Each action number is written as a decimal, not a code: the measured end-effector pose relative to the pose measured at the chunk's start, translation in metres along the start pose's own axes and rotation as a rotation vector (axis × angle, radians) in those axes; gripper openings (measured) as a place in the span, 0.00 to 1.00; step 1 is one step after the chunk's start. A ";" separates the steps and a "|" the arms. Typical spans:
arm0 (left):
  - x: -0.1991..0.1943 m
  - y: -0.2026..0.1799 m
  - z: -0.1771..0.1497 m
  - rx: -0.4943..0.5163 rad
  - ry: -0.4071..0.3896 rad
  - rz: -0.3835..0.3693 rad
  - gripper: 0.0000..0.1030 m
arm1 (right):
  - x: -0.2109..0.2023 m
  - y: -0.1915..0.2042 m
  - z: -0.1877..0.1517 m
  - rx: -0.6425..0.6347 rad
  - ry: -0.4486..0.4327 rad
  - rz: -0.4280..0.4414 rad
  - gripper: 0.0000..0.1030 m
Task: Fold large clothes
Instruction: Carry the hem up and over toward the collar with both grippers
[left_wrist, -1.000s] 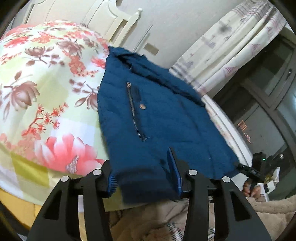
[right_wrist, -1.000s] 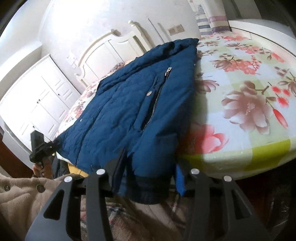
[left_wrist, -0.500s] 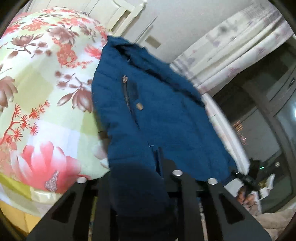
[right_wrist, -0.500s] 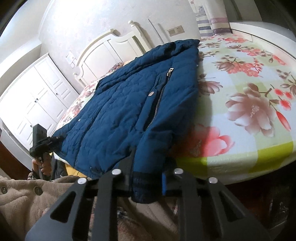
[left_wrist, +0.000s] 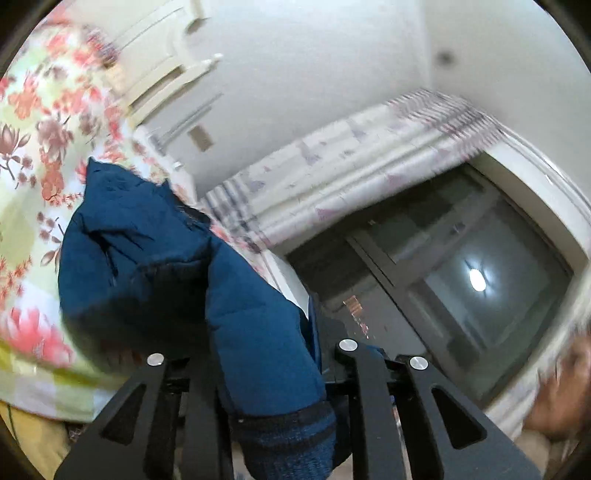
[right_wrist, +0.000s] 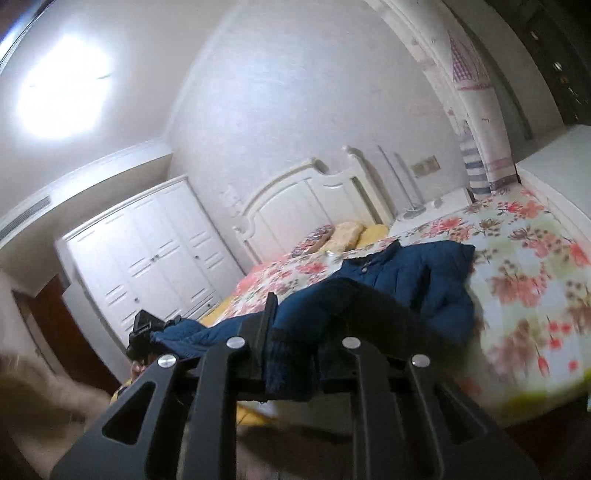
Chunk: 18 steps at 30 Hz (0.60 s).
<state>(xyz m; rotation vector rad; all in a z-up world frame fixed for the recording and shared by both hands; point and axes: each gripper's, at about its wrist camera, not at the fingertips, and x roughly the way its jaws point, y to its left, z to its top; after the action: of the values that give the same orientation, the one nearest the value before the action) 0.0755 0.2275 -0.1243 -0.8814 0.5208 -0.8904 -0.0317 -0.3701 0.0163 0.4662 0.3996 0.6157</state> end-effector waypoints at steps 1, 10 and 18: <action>0.013 0.005 0.014 -0.013 0.010 0.015 0.11 | 0.027 -0.005 0.019 0.007 0.013 -0.049 0.16; 0.150 0.163 0.128 -0.509 0.124 0.351 0.71 | 0.233 -0.149 0.090 0.339 0.136 -0.367 0.69; 0.112 0.158 0.164 -0.456 0.067 0.146 0.96 | 0.251 -0.205 0.028 0.323 0.201 -0.457 0.70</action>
<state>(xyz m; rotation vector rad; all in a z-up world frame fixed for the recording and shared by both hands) 0.3232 0.2574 -0.1700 -1.2105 0.8556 -0.6782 0.2627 -0.3682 -0.1233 0.5989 0.7781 0.1514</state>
